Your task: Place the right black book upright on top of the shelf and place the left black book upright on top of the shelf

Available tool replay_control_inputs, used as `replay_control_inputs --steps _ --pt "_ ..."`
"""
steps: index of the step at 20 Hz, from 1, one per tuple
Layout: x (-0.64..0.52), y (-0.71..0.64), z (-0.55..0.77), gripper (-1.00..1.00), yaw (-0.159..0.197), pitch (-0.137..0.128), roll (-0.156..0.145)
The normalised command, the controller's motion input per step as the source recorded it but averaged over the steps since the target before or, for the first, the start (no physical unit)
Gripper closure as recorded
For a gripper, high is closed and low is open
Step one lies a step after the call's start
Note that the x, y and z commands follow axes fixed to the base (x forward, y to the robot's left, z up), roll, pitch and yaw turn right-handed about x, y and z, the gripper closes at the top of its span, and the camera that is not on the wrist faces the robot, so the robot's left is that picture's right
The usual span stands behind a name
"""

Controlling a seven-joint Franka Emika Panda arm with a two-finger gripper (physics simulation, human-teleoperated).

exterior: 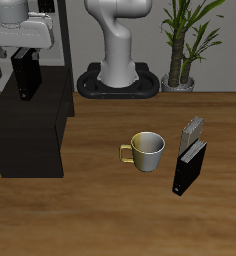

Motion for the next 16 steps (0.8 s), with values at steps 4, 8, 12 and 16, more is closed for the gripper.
replay_control_inputs --steps 4,8,12,16 --pt "-0.08 0.11 0.23 -1.00 0.020 -0.044 -0.030" --pt "-0.06 0.16 0.18 -1.00 0.017 -0.037 -0.036" --pt "-0.10 0.29 0.31 -1.00 0.037 -0.049 -0.017" --pt "-0.08 0.16 0.31 -1.00 -0.026 -0.031 -0.009"
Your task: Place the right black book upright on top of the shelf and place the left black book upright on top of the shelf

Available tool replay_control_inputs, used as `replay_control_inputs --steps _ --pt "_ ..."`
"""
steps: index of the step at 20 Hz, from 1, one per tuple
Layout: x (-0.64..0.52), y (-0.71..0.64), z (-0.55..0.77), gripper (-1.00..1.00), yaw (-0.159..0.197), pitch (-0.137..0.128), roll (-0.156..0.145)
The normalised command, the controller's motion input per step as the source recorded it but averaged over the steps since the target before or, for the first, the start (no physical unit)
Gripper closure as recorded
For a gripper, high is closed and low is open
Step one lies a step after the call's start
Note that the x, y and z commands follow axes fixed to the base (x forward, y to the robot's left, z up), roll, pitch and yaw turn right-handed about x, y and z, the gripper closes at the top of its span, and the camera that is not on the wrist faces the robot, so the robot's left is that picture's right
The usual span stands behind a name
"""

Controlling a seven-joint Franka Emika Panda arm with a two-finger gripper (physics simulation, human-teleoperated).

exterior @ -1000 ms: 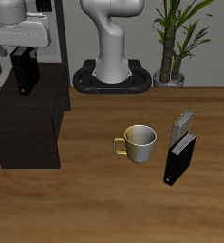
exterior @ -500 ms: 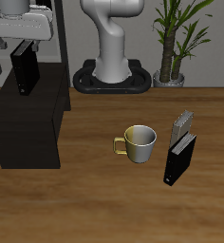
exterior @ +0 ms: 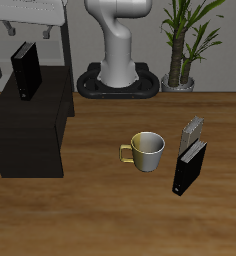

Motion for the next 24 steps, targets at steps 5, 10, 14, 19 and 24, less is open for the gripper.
replay_control_inputs --steps 5,10,14,19,24 --pt "0.07 0.33 0.18 -1.00 0.000 -0.013 0.002" --pt "0.16 0.26 -0.03 -1.00 0.006 0.011 0.027" --pt "0.20 0.41 -0.08 -1.00 0.019 0.023 0.047" --pt "0.19 0.42 -0.09 -1.00 0.014 0.020 0.038" --pt "0.20 0.29 -0.09 -1.00 -0.020 -0.011 -0.008"
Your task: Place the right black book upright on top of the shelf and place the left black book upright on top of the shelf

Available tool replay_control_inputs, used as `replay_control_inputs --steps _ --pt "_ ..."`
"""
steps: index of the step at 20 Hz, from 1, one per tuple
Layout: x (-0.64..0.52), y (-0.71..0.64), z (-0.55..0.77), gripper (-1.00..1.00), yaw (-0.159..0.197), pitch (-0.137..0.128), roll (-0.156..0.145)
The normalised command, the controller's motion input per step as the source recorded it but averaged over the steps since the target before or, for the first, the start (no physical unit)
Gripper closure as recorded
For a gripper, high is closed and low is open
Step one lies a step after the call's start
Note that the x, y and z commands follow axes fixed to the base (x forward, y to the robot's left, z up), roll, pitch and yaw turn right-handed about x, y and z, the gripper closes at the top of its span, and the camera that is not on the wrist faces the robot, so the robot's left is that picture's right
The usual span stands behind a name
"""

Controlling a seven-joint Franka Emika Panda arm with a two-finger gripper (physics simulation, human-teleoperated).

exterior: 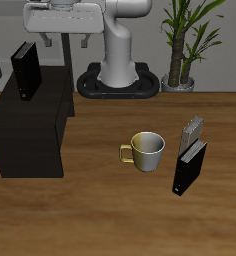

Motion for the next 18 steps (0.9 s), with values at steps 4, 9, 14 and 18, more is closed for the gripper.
replay_control_inputs --steps 4,9,14,18 --pt "0.17 0.35 -0.14 -1.00 -0.095 -0.043 -0.109" --pt "0.09 0.41 -0.07 -1.00 -0.056 -0.010 0.011" --pt "0.05 0.42 -0.10 -1.00 -0.037 -0.032 -0.037" --pt "0.02 0.40 -0.08 -1.00 -0.017 -0.017 0.009"
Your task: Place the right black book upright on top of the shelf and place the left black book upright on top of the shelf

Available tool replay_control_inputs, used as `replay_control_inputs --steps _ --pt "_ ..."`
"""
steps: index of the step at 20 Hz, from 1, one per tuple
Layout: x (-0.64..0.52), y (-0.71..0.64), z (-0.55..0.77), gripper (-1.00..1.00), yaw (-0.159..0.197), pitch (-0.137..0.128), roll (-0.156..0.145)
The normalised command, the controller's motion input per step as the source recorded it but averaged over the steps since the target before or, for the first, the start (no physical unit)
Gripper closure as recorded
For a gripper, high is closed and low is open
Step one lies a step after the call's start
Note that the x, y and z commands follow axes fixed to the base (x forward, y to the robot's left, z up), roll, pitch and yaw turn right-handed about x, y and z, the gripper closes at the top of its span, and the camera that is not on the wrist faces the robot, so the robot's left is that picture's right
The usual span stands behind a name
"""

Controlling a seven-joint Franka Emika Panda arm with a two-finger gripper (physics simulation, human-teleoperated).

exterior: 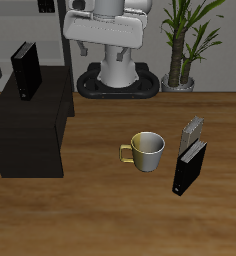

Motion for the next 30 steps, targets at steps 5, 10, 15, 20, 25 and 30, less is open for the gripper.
replay_control_inputs --steps 5,10,15,20,25,30 --pt "0.05 0.46 -0.01 -1.00 0.006 -0.035 0.036" --pt "0.06 0.38 -0.01 -1.00 -0.025 -0.017 0.008" --pt "0.03 0.56 -0.14 -1.00 -0.015 -0.006 0.028" --pt "-0.01 0.43 -0.08 -1.00 0.000 -0.012 0.047" --pt "0.24 0.29 -0.03 -1.00 -0.026 0.022 0.021" --pt "0.36 0.36 -0.08 -1.00 0.042 0.020 0.025"
